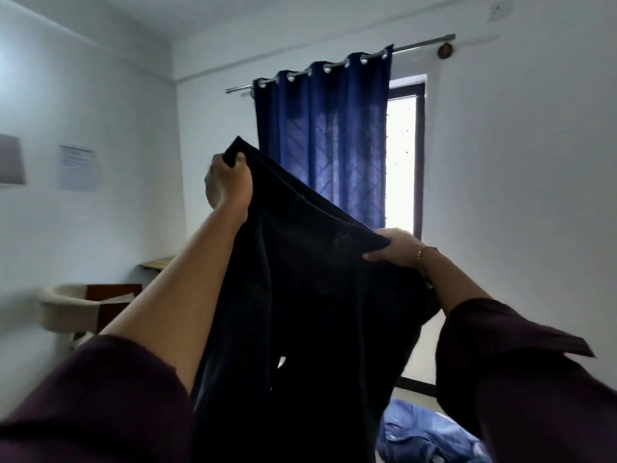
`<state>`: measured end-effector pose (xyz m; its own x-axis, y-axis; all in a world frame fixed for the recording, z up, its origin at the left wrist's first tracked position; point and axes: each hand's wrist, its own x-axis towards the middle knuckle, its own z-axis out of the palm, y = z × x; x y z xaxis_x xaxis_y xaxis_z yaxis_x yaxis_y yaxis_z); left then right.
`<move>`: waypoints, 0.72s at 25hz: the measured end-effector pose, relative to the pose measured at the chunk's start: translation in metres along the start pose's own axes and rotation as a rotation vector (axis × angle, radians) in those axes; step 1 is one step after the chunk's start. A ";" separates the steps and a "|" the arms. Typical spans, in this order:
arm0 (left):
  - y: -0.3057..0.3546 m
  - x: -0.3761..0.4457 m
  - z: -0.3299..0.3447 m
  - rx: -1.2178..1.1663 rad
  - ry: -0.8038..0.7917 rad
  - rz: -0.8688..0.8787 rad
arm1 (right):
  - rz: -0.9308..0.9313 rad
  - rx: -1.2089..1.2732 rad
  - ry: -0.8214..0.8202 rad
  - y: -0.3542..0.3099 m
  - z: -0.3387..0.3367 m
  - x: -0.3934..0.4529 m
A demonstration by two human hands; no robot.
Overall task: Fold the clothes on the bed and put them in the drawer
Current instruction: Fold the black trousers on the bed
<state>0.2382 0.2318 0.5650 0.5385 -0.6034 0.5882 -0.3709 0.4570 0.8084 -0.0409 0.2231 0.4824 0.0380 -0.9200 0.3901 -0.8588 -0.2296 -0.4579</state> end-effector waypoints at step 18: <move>-0.109 0.049 -0.012 0.378 0.191 0.117 | -0.604 -0.183 0.108 0.008 0.193 0.078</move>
<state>0.3140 0.1600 0.5057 0.5934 -0.4144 0.6900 -0.6693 0.2221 0.7090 0.0535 0.0877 0.3546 0.4992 -0.6055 0.6198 -0.7757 -0.6311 0.0082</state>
